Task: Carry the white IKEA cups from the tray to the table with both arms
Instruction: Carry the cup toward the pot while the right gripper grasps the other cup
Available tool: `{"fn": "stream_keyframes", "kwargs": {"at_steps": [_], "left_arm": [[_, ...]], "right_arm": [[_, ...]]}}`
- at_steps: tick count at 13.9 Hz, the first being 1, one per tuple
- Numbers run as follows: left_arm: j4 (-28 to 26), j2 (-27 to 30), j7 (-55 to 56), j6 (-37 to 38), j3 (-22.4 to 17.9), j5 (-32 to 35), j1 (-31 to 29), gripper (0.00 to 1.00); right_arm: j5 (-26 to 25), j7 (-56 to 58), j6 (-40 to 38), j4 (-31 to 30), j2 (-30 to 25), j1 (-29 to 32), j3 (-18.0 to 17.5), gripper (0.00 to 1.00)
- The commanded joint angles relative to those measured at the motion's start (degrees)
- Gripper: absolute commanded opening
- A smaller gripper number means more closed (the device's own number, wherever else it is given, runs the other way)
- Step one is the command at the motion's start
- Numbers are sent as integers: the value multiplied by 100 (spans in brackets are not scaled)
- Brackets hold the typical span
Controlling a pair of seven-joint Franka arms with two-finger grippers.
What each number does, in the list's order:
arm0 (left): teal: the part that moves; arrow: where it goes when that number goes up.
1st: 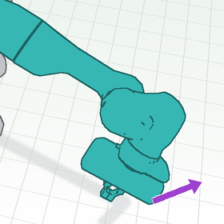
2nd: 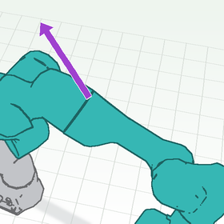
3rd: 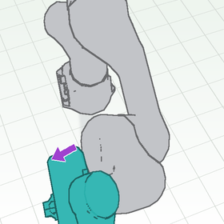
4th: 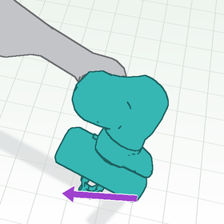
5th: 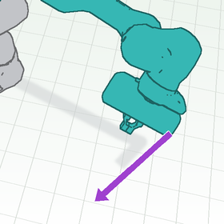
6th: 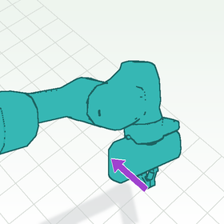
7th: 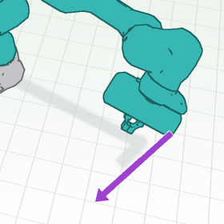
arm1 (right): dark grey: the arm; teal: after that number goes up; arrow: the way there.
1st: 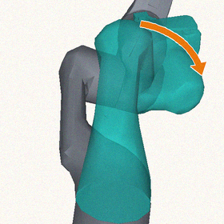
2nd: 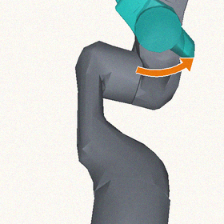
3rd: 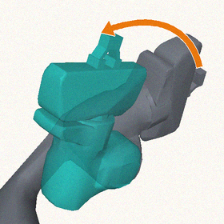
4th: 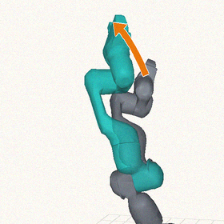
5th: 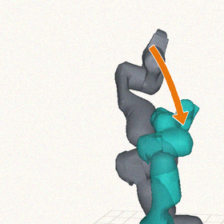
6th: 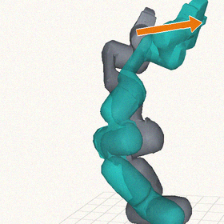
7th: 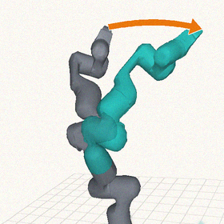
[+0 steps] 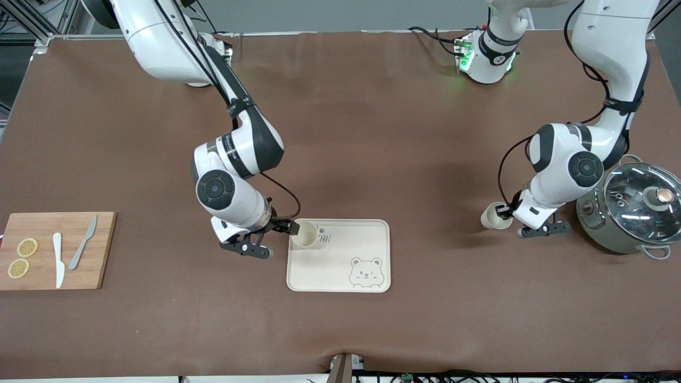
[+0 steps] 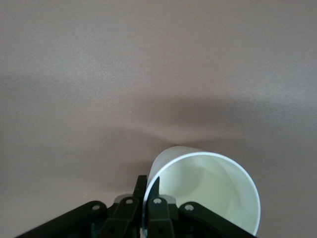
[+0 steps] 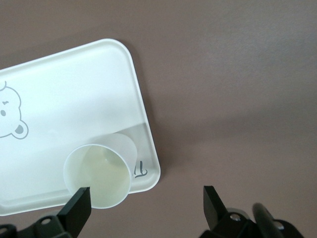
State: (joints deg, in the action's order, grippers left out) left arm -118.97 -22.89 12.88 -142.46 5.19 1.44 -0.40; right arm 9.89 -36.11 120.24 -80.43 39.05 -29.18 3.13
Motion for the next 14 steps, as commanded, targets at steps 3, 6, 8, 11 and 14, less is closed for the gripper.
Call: {"fn": "stream_keyframes", "kwargs": {"at_steps": [3, 6, 8, 11, 14], "left_arm": [[49, -278, -58, -440, 52, 111, -66, 0], [164, -252, -75, -423, 52, 111, -75, 100], [260, -120, -32, -344, 52, 111, -66, 100], [890, 108, -40, 802, 52, 111, -66, 100], [1831, 170, -49, 2140, 35, 120, -57, 100]], "right_arm": [[4, -167, 236, 177, 339, -254, 65, 100], [-74, -221, 271, 177, 445, -316, 65, 88], [-101, -229, 271, 177, 480, -351, 65, 72], [-110, -335, 481, 186, 594, -369, 65, 64], [-110, -344, 588, 186, 674, -360, 65, 41]]}}
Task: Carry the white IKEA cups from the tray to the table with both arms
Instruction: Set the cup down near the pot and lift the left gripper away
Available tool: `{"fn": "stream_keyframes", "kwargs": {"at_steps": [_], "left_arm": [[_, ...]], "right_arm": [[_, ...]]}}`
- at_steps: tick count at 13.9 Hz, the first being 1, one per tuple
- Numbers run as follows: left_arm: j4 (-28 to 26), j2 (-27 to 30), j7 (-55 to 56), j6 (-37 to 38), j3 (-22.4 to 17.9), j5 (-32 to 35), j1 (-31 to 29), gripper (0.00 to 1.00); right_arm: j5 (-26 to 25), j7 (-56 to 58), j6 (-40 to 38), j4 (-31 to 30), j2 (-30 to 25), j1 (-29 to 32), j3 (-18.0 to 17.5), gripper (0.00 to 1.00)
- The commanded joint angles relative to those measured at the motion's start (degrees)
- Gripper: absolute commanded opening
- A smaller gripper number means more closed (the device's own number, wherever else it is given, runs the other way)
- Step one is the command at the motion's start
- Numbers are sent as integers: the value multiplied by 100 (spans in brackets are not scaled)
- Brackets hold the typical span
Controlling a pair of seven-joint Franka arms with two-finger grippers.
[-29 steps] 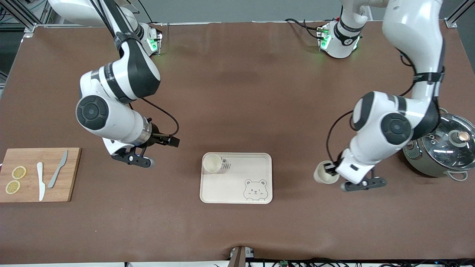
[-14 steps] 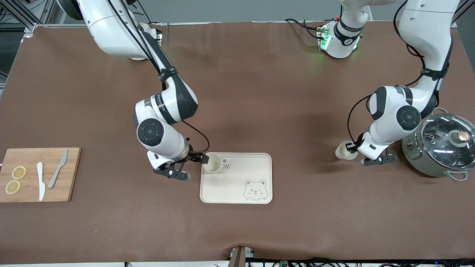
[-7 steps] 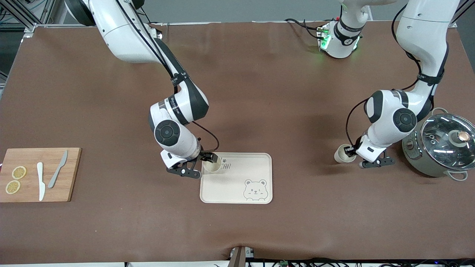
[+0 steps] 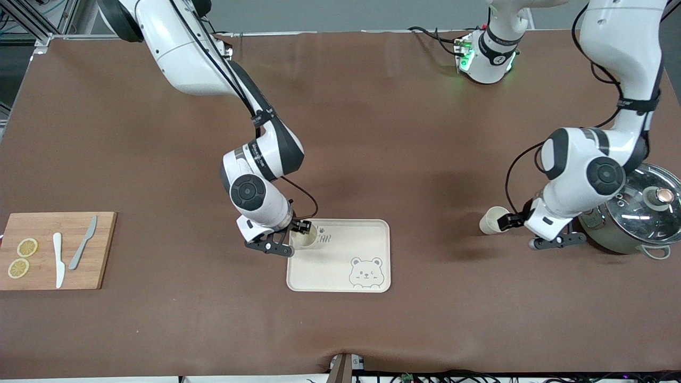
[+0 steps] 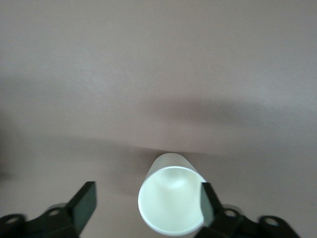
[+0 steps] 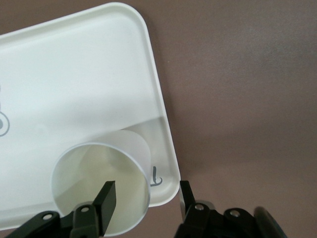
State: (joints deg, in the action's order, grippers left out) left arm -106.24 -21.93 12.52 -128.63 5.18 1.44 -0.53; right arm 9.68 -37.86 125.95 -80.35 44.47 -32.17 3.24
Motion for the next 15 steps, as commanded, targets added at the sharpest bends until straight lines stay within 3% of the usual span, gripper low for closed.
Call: {"fn": "stream_keyframes", "kwargs": {"at_steps": [1, 2, 4, 7, 10, 12, 15], "left_arm": [[865, 110, -21, 1118, 18, 129, -44, 100], [1138, 136, -12, 1417, 0, 129, -52, 100], [1806, 145, -204, 2189, -35, 137, -61, 100], [2431, 276, -495, 3000, -219, 225, -53, 100], [2477, 776, -513, 3309, -211, 594, -53, 100], [2468, 1058, -522, 3694, -158, 507, -35, 100], [2407, 1419, -540, 4267, -10, 489, 0, 100]], "right_arm": [[-89, -169, 17, 178, 141, -61, 63, 30], [-89, -160, 17, 178, 150, -61, 63, 15], [-89, -143, 9, 186, 150, -53, 63, 2], [-89, -134, -44, 274, 141, -44, 72, 0], [-81, -134, -332, 432, 97, 17, 72, 0], [-89, -142, -981, 722, 80, 70, 81, 0], [-63, -143, -1125, 644, -87, 280, 81, 0]]}}
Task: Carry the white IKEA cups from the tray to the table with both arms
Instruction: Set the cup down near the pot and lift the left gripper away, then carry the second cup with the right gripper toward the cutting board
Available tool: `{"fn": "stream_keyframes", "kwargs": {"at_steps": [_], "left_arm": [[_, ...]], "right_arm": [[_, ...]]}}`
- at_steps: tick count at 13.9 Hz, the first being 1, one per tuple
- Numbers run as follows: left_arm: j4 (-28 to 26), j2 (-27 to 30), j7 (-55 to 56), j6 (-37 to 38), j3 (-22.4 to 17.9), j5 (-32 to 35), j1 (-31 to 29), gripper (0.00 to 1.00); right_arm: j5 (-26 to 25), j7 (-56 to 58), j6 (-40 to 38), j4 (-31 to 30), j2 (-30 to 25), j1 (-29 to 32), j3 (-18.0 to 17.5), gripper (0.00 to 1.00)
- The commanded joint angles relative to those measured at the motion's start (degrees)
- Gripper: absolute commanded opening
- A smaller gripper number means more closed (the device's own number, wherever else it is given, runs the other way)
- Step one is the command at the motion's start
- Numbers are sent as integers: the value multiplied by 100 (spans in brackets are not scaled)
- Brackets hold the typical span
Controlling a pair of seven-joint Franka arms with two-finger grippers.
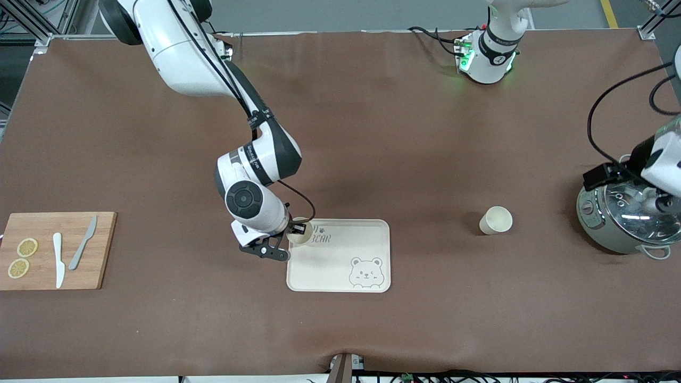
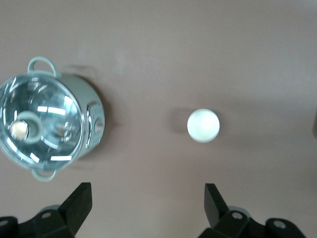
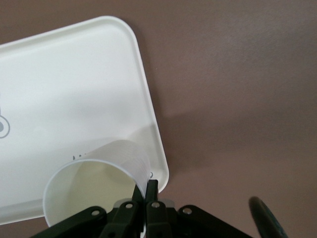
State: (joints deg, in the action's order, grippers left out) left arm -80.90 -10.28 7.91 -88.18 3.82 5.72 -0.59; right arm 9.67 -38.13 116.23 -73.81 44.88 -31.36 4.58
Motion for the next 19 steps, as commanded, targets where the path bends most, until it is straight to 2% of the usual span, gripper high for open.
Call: {"fn": "stream_keyframes", "kwargs": {"at_steps": [1, 4, 8, 12, 16, 19], "left_arm": [[-214, 411, -79, 231, 188, 61, 6, 100], [-662, 912, -88, 161, 286, -79, -11, 100], [-1637, 1747, -97, -340, 286, -387, -20, 100], [-1630, 1854, -158, -341, 286, -458, -11, 100], [-1604, 1846, -352, -323, 277, -467, -29, 100], [-1604, 1811, -352, -314, 277, -545, -38, 100]], "right_arm": [[-62, -99, -223, -124, -242, 244, -54, 0], [-62, 513, -258, -694, -680, 551, -54, 0], [-71, 1665, -232, -1696, -1392, 1078, -45, 0], [-115, 2615, -197, -2453, -1973, 1605, -36, 0], [-615, 3397, -162, -3278, -2605, 2281, -36, 0], [-633, 4232, 13, -3911, -2975, 2783, -36, 0]]}}
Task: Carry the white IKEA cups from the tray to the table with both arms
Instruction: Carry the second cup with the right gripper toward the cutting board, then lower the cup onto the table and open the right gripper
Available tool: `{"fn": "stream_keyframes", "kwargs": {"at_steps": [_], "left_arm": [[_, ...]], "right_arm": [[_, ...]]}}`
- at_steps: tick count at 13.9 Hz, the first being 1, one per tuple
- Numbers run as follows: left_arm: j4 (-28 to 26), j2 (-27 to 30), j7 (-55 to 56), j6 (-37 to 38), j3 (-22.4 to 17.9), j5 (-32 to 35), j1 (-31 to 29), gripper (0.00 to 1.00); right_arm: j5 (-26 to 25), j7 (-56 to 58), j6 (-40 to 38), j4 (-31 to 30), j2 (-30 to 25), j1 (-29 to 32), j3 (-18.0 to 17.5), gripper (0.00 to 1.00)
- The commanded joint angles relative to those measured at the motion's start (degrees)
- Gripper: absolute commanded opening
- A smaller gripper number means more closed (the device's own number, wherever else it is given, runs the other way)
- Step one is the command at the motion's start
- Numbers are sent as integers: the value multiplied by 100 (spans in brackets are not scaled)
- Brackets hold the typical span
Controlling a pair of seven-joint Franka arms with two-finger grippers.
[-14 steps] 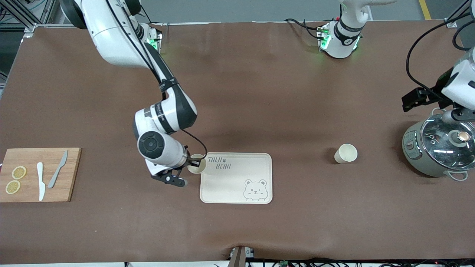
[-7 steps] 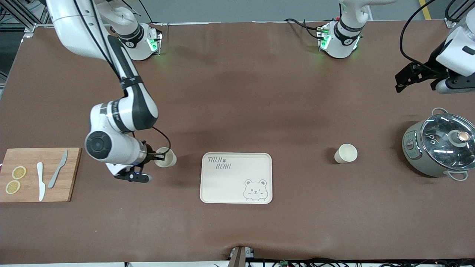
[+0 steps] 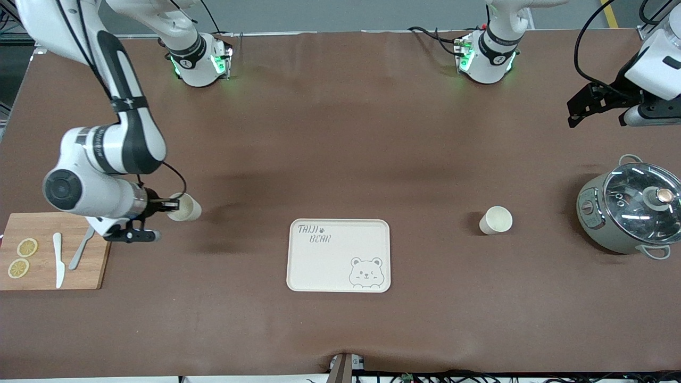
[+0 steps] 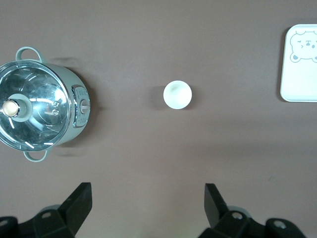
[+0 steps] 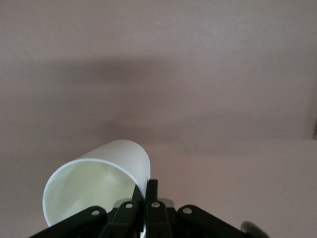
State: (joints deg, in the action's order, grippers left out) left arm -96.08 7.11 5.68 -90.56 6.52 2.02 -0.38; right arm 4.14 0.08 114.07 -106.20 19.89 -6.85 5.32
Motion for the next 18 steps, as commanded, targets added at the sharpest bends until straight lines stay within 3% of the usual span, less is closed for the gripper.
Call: {"fn": "stream_keyframes", "kwargs": {"at_steps": [1, 9, 18], "left_arm": [[-86, 71, -129, -76, 7, -193, -50, 100], [2, 1, -120, -85, 7, -202, -24, 100], [64, -131, -120, -111, 7, -202, -15, 100]], "right_arm": [[-88, 596, 361, -874, -582, 429, -110, 0], [-168, 1907, 2003, -2474, -899, 1230, -101, 0], [-168, 1916, 2603, -3029, -847, 1283, -92, 0]]}}
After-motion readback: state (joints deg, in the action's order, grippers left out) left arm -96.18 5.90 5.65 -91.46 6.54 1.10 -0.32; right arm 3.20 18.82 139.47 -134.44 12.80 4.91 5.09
